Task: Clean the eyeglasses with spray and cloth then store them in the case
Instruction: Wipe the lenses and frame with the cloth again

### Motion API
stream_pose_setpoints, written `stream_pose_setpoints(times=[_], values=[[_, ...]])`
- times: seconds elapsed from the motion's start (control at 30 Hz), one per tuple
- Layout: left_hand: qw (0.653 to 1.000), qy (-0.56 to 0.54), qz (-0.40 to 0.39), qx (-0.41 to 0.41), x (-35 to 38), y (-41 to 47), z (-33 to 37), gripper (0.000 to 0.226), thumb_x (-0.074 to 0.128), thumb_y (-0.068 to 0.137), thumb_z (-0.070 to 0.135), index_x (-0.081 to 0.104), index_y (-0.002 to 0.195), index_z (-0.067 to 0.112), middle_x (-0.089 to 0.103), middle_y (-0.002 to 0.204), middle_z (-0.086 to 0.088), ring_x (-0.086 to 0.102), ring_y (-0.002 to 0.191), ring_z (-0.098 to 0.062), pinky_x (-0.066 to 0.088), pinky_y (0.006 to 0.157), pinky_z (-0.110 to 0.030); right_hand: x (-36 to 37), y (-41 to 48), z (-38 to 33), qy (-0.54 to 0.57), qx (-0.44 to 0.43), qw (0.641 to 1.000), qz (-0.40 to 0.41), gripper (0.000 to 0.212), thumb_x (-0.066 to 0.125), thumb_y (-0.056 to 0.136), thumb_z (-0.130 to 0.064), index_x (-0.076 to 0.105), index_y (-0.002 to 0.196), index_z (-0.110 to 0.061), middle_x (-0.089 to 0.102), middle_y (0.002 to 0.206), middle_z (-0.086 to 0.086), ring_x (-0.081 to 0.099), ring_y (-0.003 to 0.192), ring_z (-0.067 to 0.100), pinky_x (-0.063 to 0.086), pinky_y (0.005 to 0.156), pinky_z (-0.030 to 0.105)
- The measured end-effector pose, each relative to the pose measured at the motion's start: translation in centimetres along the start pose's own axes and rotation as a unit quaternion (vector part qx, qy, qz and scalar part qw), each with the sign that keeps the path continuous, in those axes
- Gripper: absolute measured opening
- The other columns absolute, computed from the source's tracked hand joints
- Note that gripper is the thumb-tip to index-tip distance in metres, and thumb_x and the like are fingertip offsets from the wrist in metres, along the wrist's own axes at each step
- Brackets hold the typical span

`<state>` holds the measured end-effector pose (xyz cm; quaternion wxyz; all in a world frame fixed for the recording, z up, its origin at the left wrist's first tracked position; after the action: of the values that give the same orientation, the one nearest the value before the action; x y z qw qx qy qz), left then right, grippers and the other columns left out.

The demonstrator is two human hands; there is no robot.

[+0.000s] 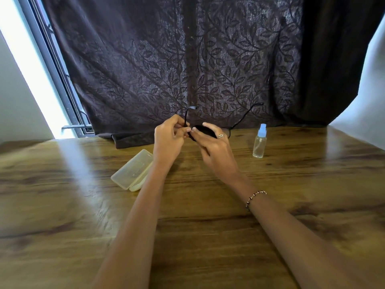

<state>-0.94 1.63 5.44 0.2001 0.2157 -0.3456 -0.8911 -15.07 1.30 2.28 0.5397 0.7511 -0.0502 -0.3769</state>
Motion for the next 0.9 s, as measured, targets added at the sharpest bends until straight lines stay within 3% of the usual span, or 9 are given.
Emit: stream_pose_setpoints(times=[0.17, 0.3, 0.4, 0.6, 0.77, 0.9], values=[[1.000, -0.006, 0.009, -0.001, 0.0, 0.2, -0.2, 0.011, 0.060, 0.085, -0.007, 0.062, 0.083, 0.004, 0.064, 0.075, 0.010, 0.066, 0.070, 0.003, 0.054, 0.062, -0.013, -1.1, -0.2, 0.4, -0.077, 0.004, 0.995, 0.061, 0.025, 0.068, 0.086, -0.020, 0.072, 0.109, -0.011, 0.072, 0.109, -0.001, 0.055, 0.114, 0.024, 0.039, 0.099, 0.042], [1.000, 0.006, 0.015, 0.013, 0.1, 0.1, -0.2, 0.012, 0.062, 0.084, -0.004, 0.062, 0.083, 0.008, 0.064, 0.075, 0.010, 0.067, 0.070, 0.000, 0.058, 0.064, -0.022, 0.5, 0.0, 0.2, -0.032, 0.004, 0.999, -0.014, 0.036, 0.059, 0.089, -0.001, 0.059, 0.125, 0.002, 0.064, 0.125, 0.013, 0.045, 0.131, 0.029, 0.040, 0.105, 0.047], [0.999, 0.024, 0.026, 0.010, -0.2, 0.1, -0.5, 0.007, 0.066, 0.083, 0.003, 0.063, 0.082, 0.009, 0.065, 0.074, 0.010, 0.067, 0.069, -0.007, 0.059, 0.068, -0.032, 1.1, -0.1, -0.4, 0.034, -0.013, 0.998, -0.052, 0.050, 0.051, 0.085, 0.010, 0.051, 0.135, 0.001, 0.058, 0.133, 0.014, 0.038, 0.137, 0.027, 0.036, 0.109, 0.046], [1.000, 0.003, 0.024, 0.001, -0.6, 0.4, -0.8, 0.014, 0.061, 0.085, -0.004, 0.062, 0.083, 0.010, 0.064, 0.076, 0.009, 0.068, 0.070, -0.004, 0.057, 0.064, -0.022, 0.2, -0.2, -0.3, -0.083, 0.009, 0.996, 0.010, 0.037, 0.054, 0.086, -0.004, 0.063, 0.123, -0.006, 0.067, 0.122, 0.004, 0.047, 0.127, 0.023, 0.029, 0.112, 0.047], [0.999, 0.035, 0.020, 0.019, 0.0, 0.1, -0.2, 0.005, 0.065, 0.083, 0.002, 0.062, 0.084, 0.007, 0.067, 0.079, 0.001, 0.068, 0.074, -0.013, 0.059, 0.071, -0.037, 1.1, 0.1, -1.0, 0.019, 0.007, 0.999, -0.024, 0.047, 0.049, 0.087, 0.004, 0.053, 0.134, -0.001, 0.060, 0.132, 0.011, 0.036, 0.138, 0.024, 0.033, 0.111, 0.048], [0.999, 0.016, 0.036, -0.012, -0.9, 0.2, -0.9, 0.012, 0.061, 0.084, -0.004, 0.062, 0.085, 0.007, 0.065, 0.076, 0.006, 0.067, 0.071, -0.008, 0.059, 0.067, -0.033, 0.7, -0.4, -1.1, -0.029, -0.031, 0.999, -0.007, 0.040, 0.049, 0.088, -0.002, 0.060, 0.126, -0.003, 0.067, 0.122, 0.006, 0.046, 0.128, 0.023, 0.032, 0.110, 0.045]])
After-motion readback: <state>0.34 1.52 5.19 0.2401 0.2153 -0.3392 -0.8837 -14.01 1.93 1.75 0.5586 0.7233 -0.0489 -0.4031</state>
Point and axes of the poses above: each hand's wrist, its own y-axis towards the middle knuckle, its own x-axis out of the palm, z = x × y, the point moved 5 cm from there along y, towards the middle knuckle
